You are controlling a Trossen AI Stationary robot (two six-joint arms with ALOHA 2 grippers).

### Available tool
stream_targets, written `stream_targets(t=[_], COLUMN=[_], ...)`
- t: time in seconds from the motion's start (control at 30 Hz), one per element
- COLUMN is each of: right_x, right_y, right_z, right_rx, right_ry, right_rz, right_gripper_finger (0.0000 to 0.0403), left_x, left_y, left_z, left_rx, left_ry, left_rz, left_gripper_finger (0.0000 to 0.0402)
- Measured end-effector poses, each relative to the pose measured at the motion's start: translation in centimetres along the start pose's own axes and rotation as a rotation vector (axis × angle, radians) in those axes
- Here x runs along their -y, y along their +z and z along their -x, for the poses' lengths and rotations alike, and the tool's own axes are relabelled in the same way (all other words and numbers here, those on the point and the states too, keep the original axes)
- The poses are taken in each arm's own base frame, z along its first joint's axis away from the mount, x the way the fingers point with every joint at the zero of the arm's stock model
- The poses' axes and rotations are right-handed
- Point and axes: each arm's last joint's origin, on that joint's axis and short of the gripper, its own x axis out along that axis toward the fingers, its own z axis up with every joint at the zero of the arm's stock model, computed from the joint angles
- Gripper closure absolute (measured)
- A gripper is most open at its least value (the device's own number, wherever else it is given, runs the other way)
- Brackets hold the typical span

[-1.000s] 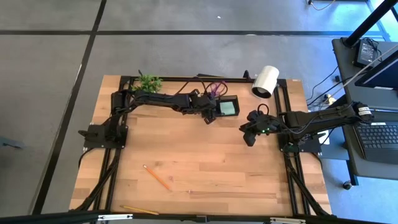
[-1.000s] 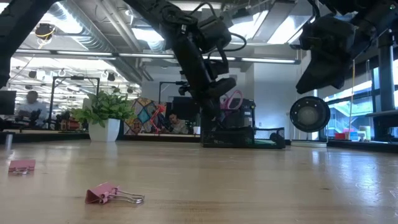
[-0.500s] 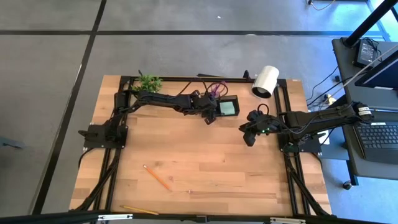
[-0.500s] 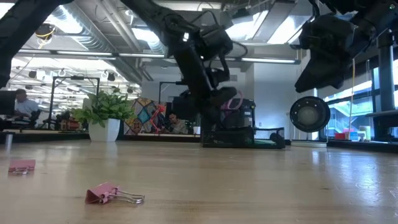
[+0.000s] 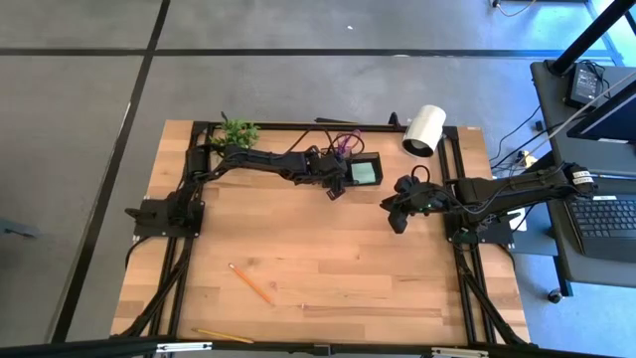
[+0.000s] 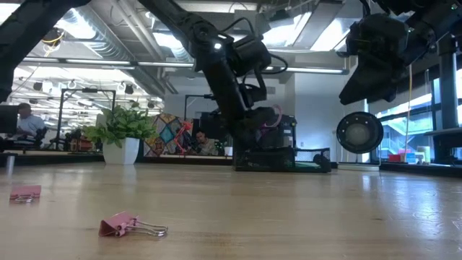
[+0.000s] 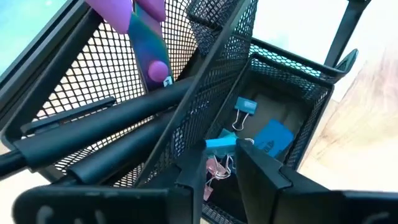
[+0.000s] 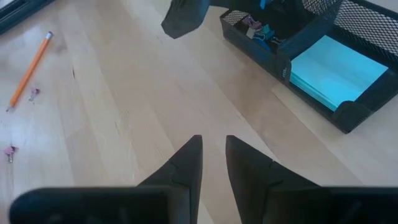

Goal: Pick and place office supplies into organizer
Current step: Put the blue binder clip into the black desk organizer, then put the pink binder clip into the black desk organizer

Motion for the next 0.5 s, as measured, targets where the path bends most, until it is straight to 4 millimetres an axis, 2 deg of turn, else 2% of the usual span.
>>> stream_targets(t=[0.4, 0.5], right_x=[0.0, 0.0], right_y=[0.0, 0.0], right_z=[0.0, 0.0], right_rx=[0.0, 0.0], right_ry=[0.0, 0.0], right_rz=[-0.002, -0.002], right_gripper_finger=[0.0327, 0.0327], left_x=[0.1, 0.6], left_y=[-0.1, 0.0], left_z=[0.1, 1.2], left_rx=[-0.016, -0.013], left_ry=[-0.025, -0.062], left_rz=[-0.011, -0.015], left_gripper_finger=[0.0283, 0.0281])
